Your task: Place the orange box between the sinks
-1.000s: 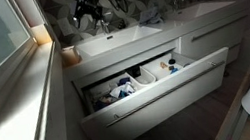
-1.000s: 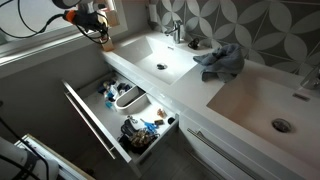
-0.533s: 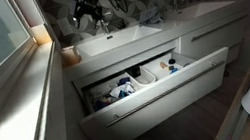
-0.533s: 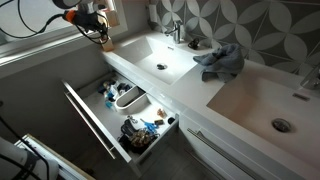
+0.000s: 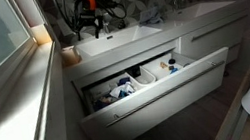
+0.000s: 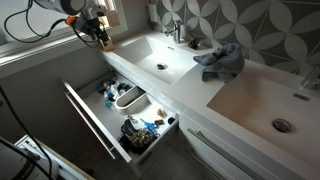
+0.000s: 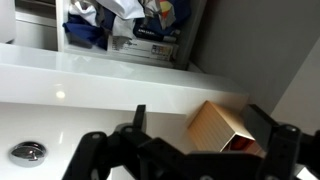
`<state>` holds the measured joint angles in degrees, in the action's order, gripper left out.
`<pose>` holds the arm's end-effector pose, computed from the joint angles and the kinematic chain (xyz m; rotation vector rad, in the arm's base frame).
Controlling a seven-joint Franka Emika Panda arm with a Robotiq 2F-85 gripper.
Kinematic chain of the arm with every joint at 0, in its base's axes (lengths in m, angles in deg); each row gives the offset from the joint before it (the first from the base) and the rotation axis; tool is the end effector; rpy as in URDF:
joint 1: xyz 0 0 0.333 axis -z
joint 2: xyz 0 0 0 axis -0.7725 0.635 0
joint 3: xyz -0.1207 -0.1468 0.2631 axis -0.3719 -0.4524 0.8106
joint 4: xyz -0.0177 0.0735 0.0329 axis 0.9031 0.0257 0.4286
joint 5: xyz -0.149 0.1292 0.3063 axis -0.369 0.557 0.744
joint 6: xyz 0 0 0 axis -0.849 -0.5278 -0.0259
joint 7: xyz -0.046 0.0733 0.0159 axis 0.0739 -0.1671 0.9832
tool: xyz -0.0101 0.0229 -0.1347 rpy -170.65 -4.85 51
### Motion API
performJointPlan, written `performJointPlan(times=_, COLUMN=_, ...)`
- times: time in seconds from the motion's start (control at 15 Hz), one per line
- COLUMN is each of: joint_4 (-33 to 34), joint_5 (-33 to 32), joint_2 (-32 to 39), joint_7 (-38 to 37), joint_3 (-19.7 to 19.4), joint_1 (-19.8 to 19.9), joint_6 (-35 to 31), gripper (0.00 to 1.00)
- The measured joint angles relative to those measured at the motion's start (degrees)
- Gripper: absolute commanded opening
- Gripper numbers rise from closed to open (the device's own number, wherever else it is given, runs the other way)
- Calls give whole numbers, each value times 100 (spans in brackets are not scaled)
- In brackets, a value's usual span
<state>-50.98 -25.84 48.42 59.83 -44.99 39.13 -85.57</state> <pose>0.5908 0.1465 0.3879 -2.9152 0.1331 -0.2879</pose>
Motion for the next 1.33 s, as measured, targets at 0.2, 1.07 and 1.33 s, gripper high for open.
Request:
performJointPlan(times=0.2, joint_4=364, joint_5=-160, joint_2=290, joint_7=-811, joint_3=107, joint_1=-34, joint_6=12, gripper=100)
performJointPlan(times=1.07, joint_4=1274, joint_5=-162, joint_2=1114, joint_7=-2153, joint_3=84, joint_1=-64, joint_6=2, gripper=58)
performJointPlan(times=1.33, joint_4=1448, joint_5=-162, joint_2=1281, joint_7=-2349, joint_3=84, joint_1=-67, joint_6=-3, gripper=60)
